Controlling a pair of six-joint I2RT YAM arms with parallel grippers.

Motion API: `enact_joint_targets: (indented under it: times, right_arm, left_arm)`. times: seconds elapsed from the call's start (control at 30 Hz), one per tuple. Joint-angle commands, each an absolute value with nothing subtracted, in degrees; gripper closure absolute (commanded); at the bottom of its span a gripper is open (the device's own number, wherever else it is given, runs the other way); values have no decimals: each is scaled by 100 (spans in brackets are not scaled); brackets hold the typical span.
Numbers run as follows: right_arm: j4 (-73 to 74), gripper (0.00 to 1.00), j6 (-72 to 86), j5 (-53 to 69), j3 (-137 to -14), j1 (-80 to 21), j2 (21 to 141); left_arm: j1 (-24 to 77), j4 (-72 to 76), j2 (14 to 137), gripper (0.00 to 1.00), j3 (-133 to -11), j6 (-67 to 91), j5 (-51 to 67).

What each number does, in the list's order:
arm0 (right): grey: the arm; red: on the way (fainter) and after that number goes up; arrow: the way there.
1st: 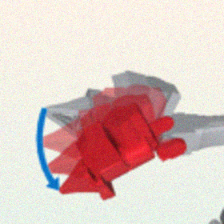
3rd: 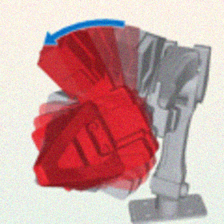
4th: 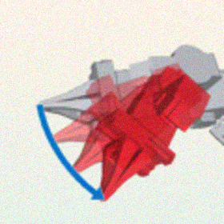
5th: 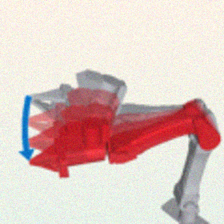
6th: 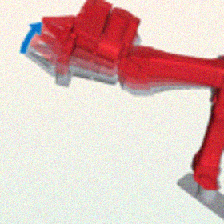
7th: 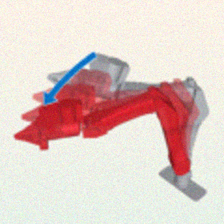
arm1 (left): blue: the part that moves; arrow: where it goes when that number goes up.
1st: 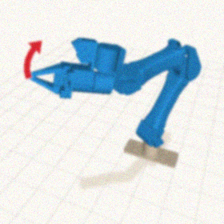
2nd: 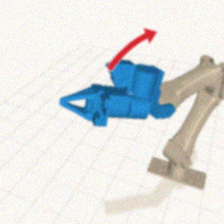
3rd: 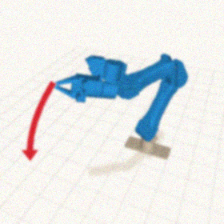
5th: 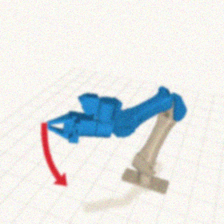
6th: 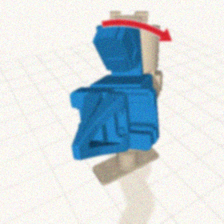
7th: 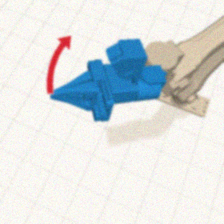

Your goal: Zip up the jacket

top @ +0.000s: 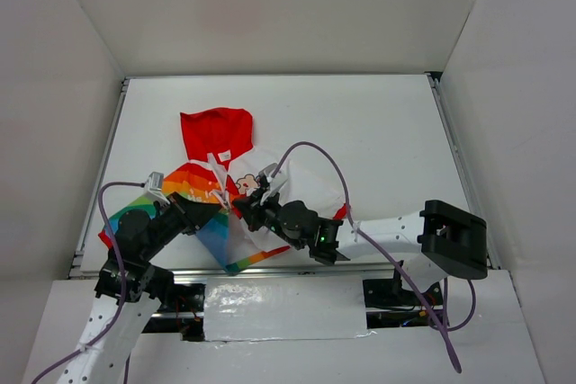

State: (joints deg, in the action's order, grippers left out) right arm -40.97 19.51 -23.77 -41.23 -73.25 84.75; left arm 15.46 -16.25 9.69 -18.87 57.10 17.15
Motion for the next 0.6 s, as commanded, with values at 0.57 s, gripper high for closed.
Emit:
enact_joint_targets:
  times: [0.57]
  right_arm:
    - [-4052,100,1775,-2074,-4237,-7260,8209]
  left_arm:
    - [1538,-1169,1160,100,-1758,4561,2628]
